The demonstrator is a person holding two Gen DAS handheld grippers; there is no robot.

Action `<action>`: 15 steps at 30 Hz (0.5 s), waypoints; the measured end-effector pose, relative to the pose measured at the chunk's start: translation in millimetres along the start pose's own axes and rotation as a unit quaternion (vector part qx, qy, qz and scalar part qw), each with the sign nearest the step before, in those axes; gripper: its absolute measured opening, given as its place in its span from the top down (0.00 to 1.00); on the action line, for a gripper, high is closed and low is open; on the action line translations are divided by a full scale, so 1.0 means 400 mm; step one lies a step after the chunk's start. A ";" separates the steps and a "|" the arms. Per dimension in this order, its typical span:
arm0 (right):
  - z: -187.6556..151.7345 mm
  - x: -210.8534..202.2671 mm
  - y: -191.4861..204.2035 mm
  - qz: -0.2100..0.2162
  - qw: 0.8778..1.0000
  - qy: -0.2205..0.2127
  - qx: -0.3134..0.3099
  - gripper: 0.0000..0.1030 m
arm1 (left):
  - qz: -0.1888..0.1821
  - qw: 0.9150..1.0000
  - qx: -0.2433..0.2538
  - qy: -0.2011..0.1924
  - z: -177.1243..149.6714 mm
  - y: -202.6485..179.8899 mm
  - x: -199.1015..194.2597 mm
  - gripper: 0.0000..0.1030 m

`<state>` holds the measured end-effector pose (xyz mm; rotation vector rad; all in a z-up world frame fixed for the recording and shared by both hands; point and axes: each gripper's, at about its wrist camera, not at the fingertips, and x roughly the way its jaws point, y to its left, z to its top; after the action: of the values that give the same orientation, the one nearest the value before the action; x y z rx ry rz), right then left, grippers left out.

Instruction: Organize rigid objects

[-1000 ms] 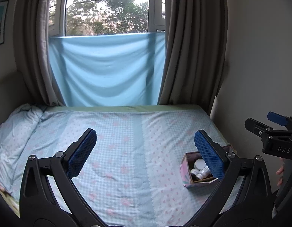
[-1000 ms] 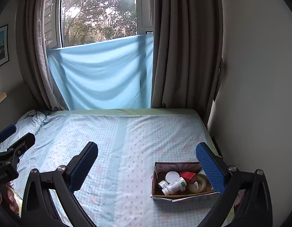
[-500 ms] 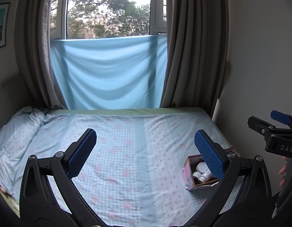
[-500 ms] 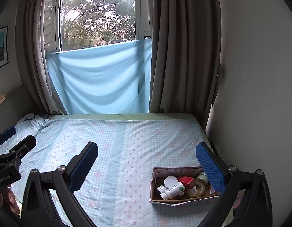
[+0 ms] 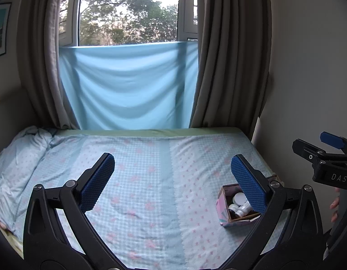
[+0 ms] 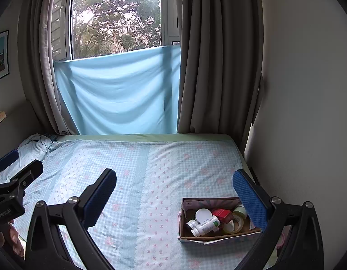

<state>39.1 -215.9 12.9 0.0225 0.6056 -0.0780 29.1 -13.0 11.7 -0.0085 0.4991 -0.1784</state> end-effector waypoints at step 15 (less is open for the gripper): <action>-0.008 0.012 0.004 0.005 1.000 0.004 0.004 0.00 | 0.004 1.000 -0.006 -0.004 -0.004 0.002 0.001 0.00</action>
<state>41.2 -214.4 7.4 0.0336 0.6133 -0.0706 28.9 -12.2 9.9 -0.0189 0.4919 -0.1669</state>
